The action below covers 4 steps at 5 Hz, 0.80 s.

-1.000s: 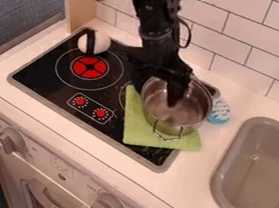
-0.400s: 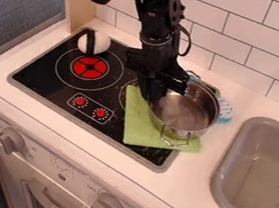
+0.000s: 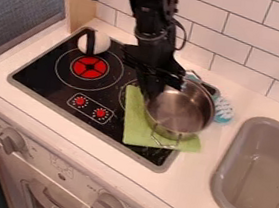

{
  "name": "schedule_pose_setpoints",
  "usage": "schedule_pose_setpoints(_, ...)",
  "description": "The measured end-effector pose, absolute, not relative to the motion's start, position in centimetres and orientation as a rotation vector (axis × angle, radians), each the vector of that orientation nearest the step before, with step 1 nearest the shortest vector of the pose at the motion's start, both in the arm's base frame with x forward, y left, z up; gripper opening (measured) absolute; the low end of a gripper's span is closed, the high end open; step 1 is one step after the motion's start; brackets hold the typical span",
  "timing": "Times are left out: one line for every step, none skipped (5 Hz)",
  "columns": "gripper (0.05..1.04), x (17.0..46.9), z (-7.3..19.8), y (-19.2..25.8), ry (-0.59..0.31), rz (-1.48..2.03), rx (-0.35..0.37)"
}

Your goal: Move the silver pot on the green towel to the bottom corner of the left burner

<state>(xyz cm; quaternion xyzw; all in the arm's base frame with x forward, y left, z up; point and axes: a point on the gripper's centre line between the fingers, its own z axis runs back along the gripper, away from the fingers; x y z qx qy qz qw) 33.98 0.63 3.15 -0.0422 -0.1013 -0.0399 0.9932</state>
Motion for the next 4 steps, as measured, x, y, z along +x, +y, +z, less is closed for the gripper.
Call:
schedule_pose_setpoints(0.074,34.2,3.5,1.8,-0.242,-0.084,-0.128)
schedule_pose_setpoints(0.074,34.4,6.3,3.6,-0.323,-0.119,-0.075)
schedule_pose_setpoints(0.074,33.5,7.8,6.3,-0.338,-0.075,-0.076)
schedule_pose_setpoints(0.073,32.6,8.8,8.8,-0.32,-0.028,-0.071)
